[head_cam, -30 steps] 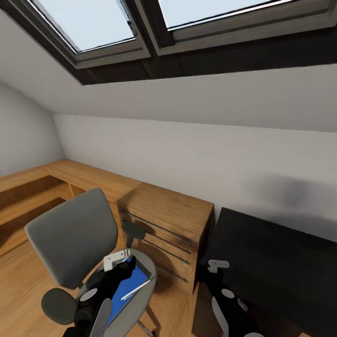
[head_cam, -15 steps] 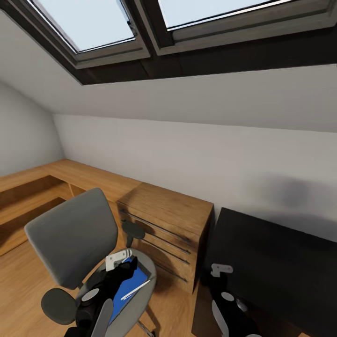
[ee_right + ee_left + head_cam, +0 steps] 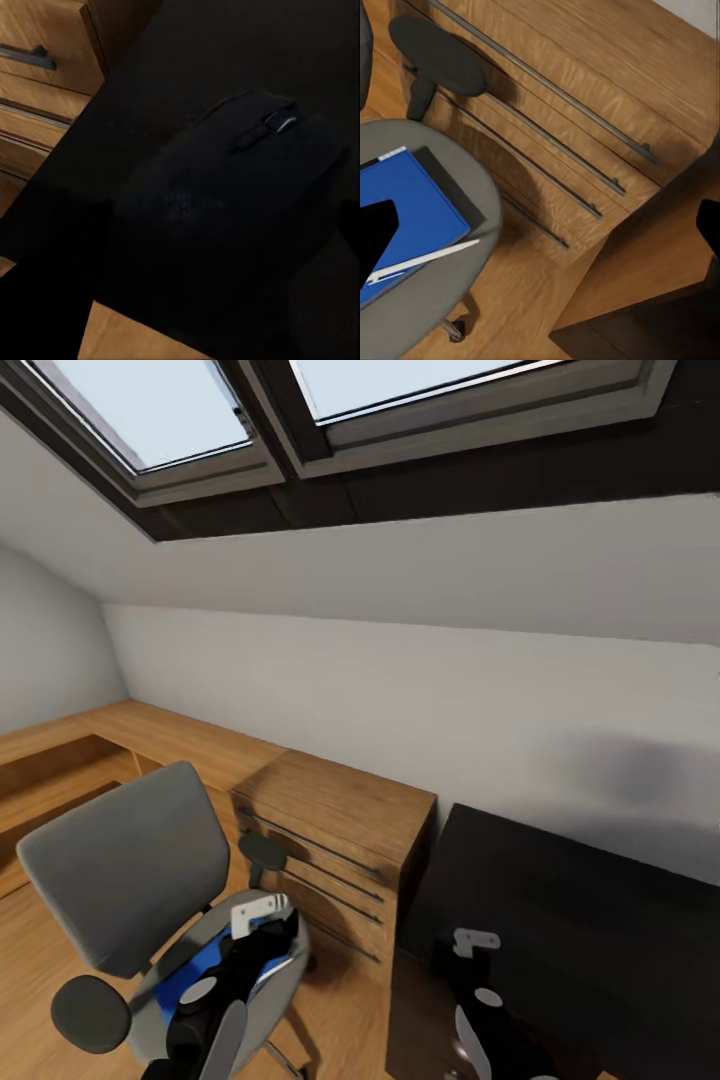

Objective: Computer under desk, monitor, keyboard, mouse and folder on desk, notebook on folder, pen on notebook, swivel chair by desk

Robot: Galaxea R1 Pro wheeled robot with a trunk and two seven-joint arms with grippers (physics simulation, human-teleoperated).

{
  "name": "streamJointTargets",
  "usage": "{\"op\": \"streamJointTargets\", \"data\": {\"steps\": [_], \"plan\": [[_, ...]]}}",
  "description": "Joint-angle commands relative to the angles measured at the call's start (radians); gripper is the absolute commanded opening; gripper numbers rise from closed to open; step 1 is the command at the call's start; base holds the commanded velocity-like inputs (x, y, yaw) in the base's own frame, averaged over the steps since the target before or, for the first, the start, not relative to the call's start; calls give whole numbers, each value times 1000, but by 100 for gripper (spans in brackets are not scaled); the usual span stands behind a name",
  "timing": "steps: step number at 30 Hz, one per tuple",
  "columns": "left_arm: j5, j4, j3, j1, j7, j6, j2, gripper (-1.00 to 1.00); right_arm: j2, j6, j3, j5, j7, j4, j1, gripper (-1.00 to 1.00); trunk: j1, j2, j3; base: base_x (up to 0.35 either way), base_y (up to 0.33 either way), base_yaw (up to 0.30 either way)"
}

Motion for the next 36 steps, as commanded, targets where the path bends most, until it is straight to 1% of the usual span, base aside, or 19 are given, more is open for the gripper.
{"op": "streamJointTargets", "data": {"steps": [1,4,10,24,36], "plan": [[10,-1,-4,-1,9,3,0,100,1,-2,-7,10,-2,1,-1,-100,0,-1,-1,0,-69,0],[10,0,-13,-1,9,4,1,100,-2,-3,-7,10,-10,14,-2,-100,0,-1,-1,0,-30,0],[10,-1,-16,-1,9,3,1,100,-2,-3,-7,10,-13,29,-2,-100,0,-1,-1,35,-7,0],[10,0,-16,-1,9,5,1,100,-1,-3,-6,10,-13,46,-2,-100,0,-1,-1,247,0,0],[10,0,-16,-1,9,5,1,100,4,-3,-1,14,-10,66,-2,-100,0,-1,-1,23,0,0]]}}
